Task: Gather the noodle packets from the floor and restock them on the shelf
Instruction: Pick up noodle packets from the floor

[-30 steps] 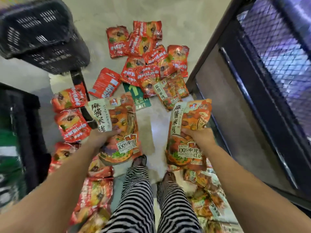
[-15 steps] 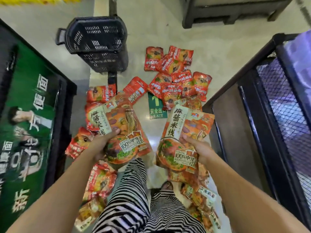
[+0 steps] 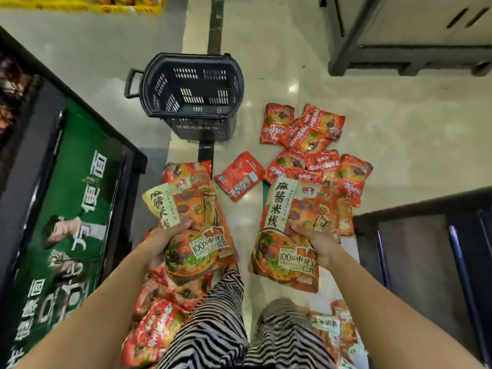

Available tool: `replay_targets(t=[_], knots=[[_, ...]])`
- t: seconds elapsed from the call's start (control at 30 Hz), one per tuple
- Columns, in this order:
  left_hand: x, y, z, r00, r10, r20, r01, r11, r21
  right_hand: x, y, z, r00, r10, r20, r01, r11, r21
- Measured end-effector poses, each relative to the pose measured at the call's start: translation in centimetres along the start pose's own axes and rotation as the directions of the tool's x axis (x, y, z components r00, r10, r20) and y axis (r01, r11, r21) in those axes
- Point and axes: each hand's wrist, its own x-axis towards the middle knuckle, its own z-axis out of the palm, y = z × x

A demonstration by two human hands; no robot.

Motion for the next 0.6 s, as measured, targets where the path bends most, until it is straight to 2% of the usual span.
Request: replay_targets(t=[0.13,0.3,0.47,0.6], knots=[[3.2,5.5,-0.7,0.999,0.025,0.020,-0.025,1.000,-0.007,3.9,-4.7,2.4,0.999,0.035,0.034,-0.036,0.999,0.011],[7.7,11.6,-0.2,1.000,0.003,0.001,-0.003,0.998,-0.062,6.6,-13.3,5.3,0.999,0.007,0.047,-0.008,0.999,0.041],[11.6,18.1,1.5,1.000,0.002,-0.023,-0.003,0.999,-0.052,10.9,-22.4,7.4,0.998,-0.004,0.064,0.006,1.000,-0.026],[13.8,23.4,2.7,0.995,0.074,-0.063,-0.075,0.997,-0.022,13.4,-29.0,9.4,0.995,-0.026,0.096,0.032,0.998,-0.055]])
